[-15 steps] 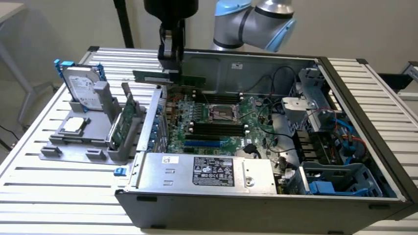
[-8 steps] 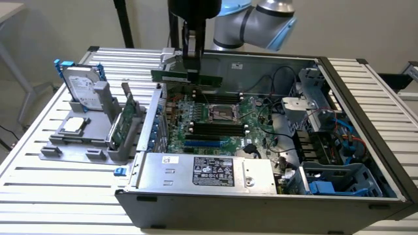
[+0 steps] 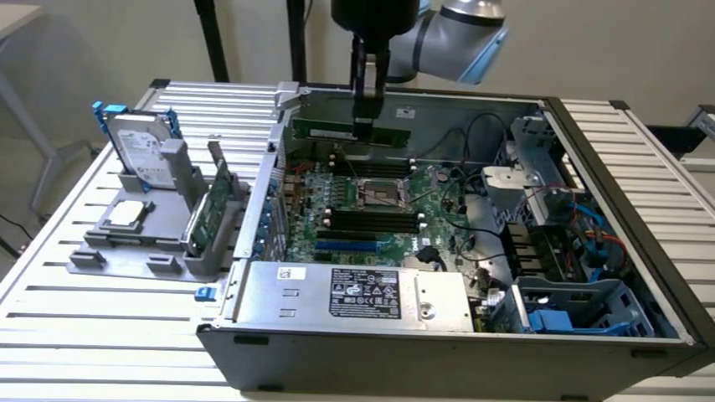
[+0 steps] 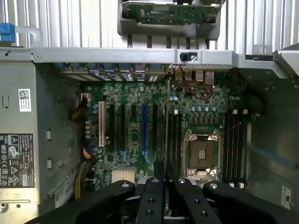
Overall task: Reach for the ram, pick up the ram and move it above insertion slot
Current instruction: 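Pick up the ram and move it above insertion slot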
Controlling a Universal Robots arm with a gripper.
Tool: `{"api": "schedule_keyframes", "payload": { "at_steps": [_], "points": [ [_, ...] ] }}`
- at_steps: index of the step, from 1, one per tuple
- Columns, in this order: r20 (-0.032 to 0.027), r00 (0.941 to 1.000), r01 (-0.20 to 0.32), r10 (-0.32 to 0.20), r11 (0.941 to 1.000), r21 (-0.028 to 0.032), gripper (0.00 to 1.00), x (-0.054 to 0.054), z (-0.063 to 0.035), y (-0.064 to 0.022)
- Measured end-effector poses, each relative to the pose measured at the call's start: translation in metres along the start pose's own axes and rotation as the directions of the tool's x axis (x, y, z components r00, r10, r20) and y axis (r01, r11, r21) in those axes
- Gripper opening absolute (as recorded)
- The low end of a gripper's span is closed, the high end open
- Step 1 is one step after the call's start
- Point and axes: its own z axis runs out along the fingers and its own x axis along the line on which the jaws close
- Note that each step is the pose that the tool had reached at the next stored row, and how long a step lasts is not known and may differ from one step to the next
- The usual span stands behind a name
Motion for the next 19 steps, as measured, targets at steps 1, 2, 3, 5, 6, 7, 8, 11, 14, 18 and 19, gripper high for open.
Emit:
{"api": "schedule_keyframes", "payload": {
  "at_steps": [1, 2, 3, 5, 6, 7, 8, 11, 14, 18, 19],
  "points": [
    [-0.0001, 1.0, 0.0, 0.0, 1.0, 0.0, 0.13, -0.002, 0.001, -0.0039],
    [0.0, 1.0, 0.0, 0.0, 1.0, 0.0, 0.13, -0.004, 0.0021, -0.0078],
    [0.0001, 1.0, 0.0, 0.0, 1.0, 0.0, 0.13, -0.006, 0.0032, -0.0116],
    [0.0001, 1.0, 0.0, 0.0, 1.0, 0.0, 0.13, -0.011, 0.0052, -0.0181],
    [0.0001, 1.0, 0.0, 0.0, 1.0, 0.0001, 0.13, -0.014, 0.006, -0.0195],
    [0.0, 1.0, 0.0, 0.0, 1.0, 0.0005, 0.13, -0.017, 0.0066, -0.0204],
    [0.0001, 1.0, 0.0, 0.0, 1.0, 0.0009, 0.13, -0.02, 0.0073, -0.0213],
    [0.0002, 1.0, 0.0, 0.0, 1.0, 0.0016, 0.13, -0.028, 0.0095, -0.0241],
    [0.0, 1.0, 0.0, 0.0, 1.0, 0.0019, 0.13, -0.037, 0.012, -0.0273],
    [0.0002, 1.0, 0.0, 0.0, 1.0, 0.0027, 0.13, -0.048, 0.015, -0.0317],
    [0.0002, 1.0, 0.0, 0.0, 1.0, 0.0032, 0.13, -0.051, 0.0155, -0.0329]
  ]
}}
